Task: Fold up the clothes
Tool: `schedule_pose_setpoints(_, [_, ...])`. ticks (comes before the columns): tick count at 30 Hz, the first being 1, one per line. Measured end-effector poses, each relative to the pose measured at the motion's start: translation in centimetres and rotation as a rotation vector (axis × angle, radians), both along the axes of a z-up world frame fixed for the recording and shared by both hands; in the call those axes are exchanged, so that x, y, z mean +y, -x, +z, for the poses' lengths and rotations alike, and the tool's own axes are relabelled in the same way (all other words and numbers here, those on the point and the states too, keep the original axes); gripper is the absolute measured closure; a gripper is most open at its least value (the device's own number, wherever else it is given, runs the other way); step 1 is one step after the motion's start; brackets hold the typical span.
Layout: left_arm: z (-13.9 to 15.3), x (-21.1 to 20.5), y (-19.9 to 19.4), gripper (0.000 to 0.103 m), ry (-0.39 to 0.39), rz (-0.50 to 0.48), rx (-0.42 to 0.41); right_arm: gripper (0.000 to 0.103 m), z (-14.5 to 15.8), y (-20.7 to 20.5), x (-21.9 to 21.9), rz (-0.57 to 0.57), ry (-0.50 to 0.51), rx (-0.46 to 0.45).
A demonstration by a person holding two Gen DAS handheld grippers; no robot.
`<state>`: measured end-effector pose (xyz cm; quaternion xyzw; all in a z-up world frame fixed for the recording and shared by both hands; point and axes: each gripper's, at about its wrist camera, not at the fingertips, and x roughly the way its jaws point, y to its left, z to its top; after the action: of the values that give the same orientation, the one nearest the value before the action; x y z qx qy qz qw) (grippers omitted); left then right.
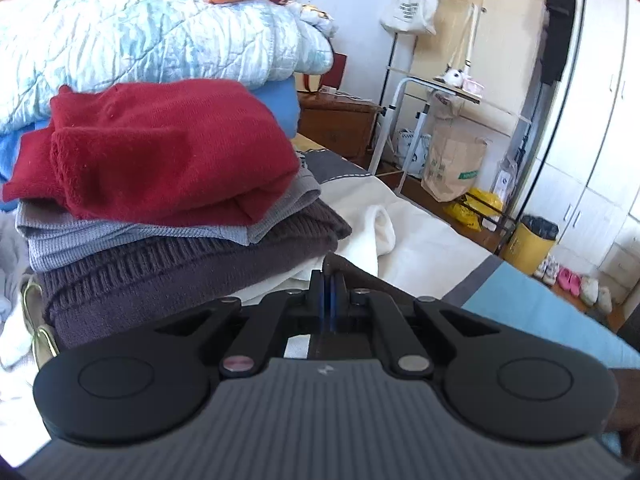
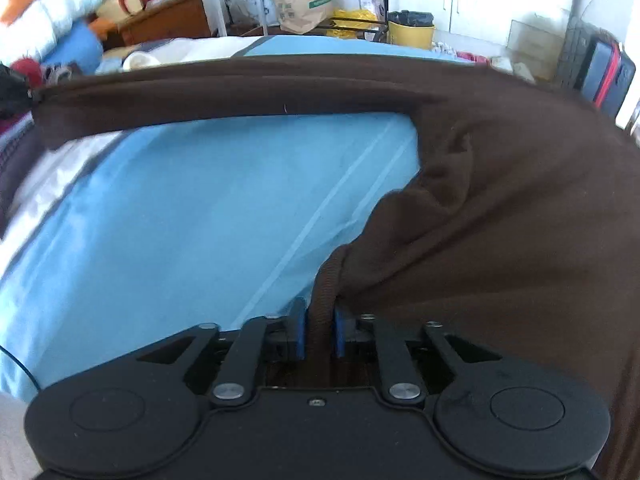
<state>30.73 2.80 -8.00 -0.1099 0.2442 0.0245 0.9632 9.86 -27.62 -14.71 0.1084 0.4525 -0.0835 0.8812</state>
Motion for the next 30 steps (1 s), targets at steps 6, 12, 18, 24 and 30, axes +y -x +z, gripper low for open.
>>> schedule_pose_setpoints(6, [0.6, -1.8, 1.5, 0.101, -0.001, -0.090, -0.014, 0.044, 3.1, 3.6, -1.2, -0.029, -0.156, -0.104])
schedule_pose_setpoints(12, [2.0, -5.2, 5.2, 0.101, 0.096, -0.287, -0.014, 0.044, 7.7, 8.2, -4.0, 0.026, -0.219, -0.108])
schedule_pose_setpoints(18, [5.6, -10.8, 12.2, 0.101, 0.267, -0.572, -0.100, 0.044, 9.5, 11.8, -9.7, -0.019, -0.167, -0.091])
schedule_pose_setpoints(24, [5.7, -17.7, 19.3, 0.101, 0.355, -0.788, -0.050, 0.044, 9.2, 14.8, -14.8, -0.096, -0.230, -0.219])
schedule_pose_setpoints(30, [2.6, -18.0, 16.9, 0.101, 0.431, -0.881, 0.117, 0.044, 7.1, 15.3, -12.5, -0.122, -0.227, -0.192])
